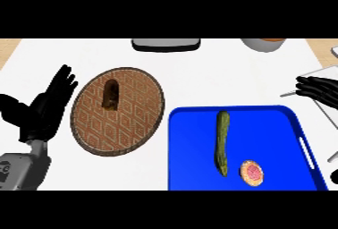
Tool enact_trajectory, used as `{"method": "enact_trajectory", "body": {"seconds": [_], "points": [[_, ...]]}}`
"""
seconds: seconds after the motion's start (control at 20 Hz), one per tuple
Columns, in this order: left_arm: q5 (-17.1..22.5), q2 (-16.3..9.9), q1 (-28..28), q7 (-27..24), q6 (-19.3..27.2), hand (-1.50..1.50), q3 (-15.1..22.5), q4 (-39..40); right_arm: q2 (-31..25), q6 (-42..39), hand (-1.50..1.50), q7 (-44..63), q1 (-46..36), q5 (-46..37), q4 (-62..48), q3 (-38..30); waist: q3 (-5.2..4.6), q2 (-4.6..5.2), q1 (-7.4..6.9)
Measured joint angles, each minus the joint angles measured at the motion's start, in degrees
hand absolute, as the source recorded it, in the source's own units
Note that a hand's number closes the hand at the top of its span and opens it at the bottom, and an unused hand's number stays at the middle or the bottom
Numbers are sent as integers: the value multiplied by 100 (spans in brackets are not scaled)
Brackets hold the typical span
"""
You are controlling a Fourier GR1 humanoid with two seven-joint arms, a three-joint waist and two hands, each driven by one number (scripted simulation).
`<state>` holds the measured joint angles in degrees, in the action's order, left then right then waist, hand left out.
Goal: Pick the cupcake from the tray and place it in the tiered shelf
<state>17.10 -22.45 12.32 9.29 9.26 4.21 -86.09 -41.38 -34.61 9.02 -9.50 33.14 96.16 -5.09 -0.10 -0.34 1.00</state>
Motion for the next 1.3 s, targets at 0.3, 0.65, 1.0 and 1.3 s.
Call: {"method": "enact_trajectory", "body": {"seconds": [0.3, 0.65, 1.0, 1.3], "points": [[-30, 25, 42, 42, 15, 0, 3, 69, -1106, -327, -150, 518, -280, -1487, 1192, 267, -8, -17, 5], [-51, 105, 105, -19, -102, 0, -36, 182, -951, 102, -150, 1740, -168, -2912, 2620, 1201, 0, 14, -60], [-167, 173, 181, 198, -105, 0, -71, 23, -393, 122, -150, 2655, -73, -4195, 3064, 2338, 7, 26, -106], [-254, 256, 148, 264, -139, 0, -137, -100, -201, -158, -150, 3054, 33, -5062, 3098, 2794, 9, 27, -103]]}}
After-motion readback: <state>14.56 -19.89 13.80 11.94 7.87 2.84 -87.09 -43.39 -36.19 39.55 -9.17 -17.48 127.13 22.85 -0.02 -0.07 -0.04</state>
